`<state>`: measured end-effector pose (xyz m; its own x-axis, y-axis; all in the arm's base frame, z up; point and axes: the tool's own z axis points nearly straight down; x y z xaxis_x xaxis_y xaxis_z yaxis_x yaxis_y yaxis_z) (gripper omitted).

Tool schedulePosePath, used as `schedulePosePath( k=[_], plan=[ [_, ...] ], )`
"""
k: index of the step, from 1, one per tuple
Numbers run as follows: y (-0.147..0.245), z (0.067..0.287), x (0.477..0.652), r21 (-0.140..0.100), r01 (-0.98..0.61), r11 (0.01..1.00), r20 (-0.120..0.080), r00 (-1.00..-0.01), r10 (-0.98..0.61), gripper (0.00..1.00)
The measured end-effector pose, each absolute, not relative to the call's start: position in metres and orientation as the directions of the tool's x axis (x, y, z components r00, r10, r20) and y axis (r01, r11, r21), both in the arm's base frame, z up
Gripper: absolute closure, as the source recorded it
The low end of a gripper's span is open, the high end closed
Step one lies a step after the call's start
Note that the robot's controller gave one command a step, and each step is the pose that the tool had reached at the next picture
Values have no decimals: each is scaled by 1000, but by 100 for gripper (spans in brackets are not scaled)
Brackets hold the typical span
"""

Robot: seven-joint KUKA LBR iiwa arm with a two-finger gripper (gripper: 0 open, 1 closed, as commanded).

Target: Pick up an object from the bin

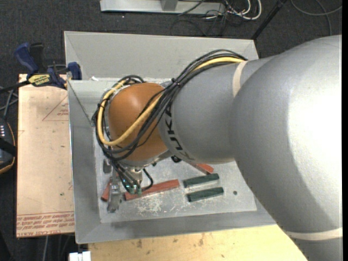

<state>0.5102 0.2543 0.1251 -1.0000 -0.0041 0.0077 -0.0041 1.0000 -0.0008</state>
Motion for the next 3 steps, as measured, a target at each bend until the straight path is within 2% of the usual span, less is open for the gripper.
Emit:
schedulePosePath(
  k=[1,2,3],
  plan=[
    [253,129,513,1,0,1000,1,-1000,0,0],
    [236,86,540,2,-290,957,-5,-957,-290,0],
    [228,69,552,1,-395,919,-1,-919,-395,0]
  ],
)
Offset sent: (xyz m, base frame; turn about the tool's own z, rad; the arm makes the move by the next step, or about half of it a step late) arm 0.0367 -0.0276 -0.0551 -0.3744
